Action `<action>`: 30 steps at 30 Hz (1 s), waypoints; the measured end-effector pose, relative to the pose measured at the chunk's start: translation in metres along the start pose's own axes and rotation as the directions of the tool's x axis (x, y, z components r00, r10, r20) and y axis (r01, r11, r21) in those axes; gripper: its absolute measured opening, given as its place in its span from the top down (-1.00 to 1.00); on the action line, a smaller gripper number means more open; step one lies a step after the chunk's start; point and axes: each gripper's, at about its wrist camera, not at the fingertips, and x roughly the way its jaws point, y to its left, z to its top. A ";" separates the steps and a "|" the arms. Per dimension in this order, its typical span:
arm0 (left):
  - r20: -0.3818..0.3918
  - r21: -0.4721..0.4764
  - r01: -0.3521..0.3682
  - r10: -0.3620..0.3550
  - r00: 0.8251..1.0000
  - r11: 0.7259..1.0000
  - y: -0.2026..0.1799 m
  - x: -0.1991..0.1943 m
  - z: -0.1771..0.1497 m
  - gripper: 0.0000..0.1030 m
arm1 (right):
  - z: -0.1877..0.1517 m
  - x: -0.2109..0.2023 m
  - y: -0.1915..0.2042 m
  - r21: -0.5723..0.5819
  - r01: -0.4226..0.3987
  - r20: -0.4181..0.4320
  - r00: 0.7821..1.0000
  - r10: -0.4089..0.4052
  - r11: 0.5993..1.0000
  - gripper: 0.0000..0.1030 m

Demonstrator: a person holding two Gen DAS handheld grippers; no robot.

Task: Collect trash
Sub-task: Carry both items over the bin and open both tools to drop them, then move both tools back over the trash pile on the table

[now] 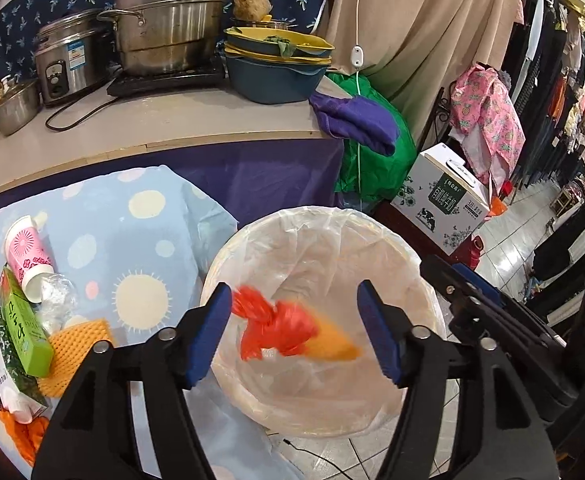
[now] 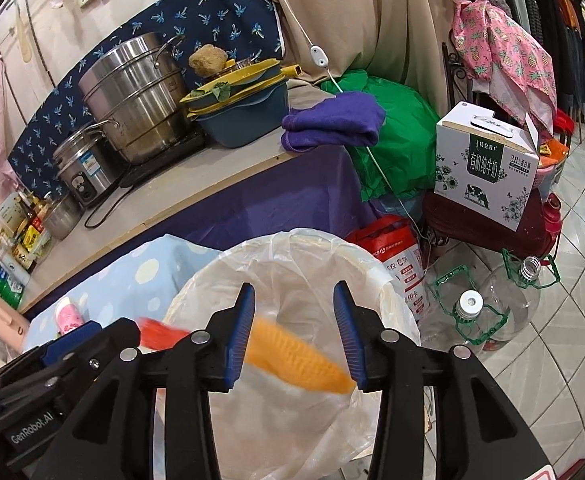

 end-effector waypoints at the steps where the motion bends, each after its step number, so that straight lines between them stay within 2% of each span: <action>1: 0.000 -0.004 -0.003 0.003 1.000 1.000 0.001 0.000 0.001 -0.23 | 0.001 -0.002 0.001 0.000 -0.001 0.004 1.000 0.001 1.000 0.16; 9: 0.018 -0.037 -0.021 0.021 1.000 0.999 0.010 -0.007 0.002 -0.28 | 0.004 -0.018 0.010 -0.011 -0.014 0.037 0.999 0.014 1.000 -0.01; 21: 0.049 -0.090 -0.061 0.066 0.997 0.994 0.032 -0.033 -0.003 -0.31 | -0.002 -0.038 0.039 -0.060 -0.045 0.044 0.998 0.047 0.997 -0.05; 27: 0.072 -0.104 -0.136 0.144 0.987 0.985 0.048 -0.054 -0.014 -0.33 | -0.010 -0.046 0.061 -0.102 -0.075 0.035 0.996 0.078 0.992 -0.12; 30: 0.073 -0.134 -0.177 0.188 0.980 0.975 0.062 -0.066 -0.023 -0.49 | -0.017 -0.047 0.074 -0.125 -0.094 0.019 0.995 0.097 0.988 -0.13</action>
